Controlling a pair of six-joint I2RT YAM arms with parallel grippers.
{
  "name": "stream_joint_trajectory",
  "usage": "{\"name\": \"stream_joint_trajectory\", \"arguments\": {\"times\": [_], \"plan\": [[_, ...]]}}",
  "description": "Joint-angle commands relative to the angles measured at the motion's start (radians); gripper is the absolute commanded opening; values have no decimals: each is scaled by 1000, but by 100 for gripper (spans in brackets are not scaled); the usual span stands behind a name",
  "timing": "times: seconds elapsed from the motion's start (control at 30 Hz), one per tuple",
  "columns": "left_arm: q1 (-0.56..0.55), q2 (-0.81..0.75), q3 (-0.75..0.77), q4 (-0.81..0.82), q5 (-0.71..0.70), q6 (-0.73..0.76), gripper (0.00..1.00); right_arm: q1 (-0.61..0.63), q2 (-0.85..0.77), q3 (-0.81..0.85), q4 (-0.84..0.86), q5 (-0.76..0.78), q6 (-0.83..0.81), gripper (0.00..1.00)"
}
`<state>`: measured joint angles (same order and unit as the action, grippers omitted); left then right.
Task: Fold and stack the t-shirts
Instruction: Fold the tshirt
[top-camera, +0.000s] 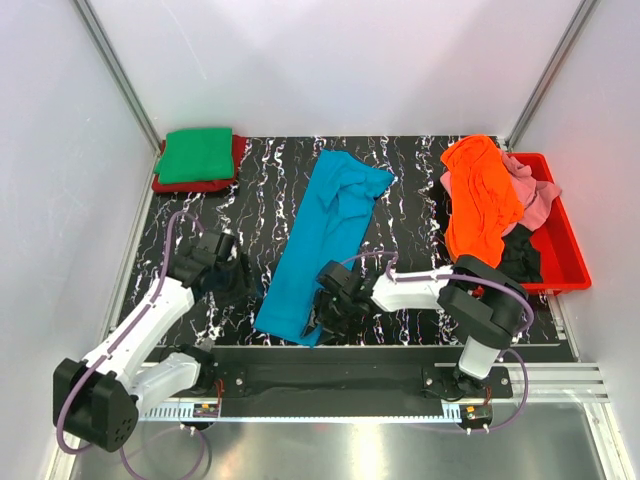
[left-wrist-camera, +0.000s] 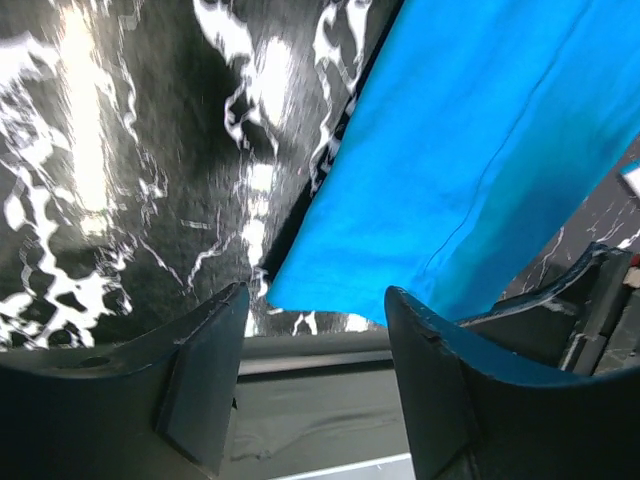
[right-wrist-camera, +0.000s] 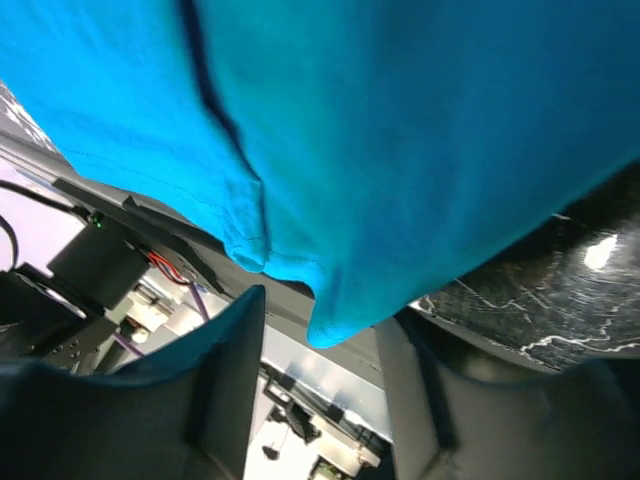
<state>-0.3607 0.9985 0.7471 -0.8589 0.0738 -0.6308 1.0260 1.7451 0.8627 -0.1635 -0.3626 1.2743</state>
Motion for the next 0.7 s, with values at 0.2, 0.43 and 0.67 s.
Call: {"name": "stream_joint_trajectory", "arguments": {"times": [0.2, 0.43, 0.67], "plan": [[-7, 19, -118, 96, 95, -112, 54, 14, -93, -132, -14, 172, 85, 30], [-93, 23, -173, 149, 70, -161, 55, 11, -96, -119, -51, 175, 53, 0], [-161, 58, -199, 185, 24, -182, 55, -15, -139, -131, -90, 177, 17, 0]]}}
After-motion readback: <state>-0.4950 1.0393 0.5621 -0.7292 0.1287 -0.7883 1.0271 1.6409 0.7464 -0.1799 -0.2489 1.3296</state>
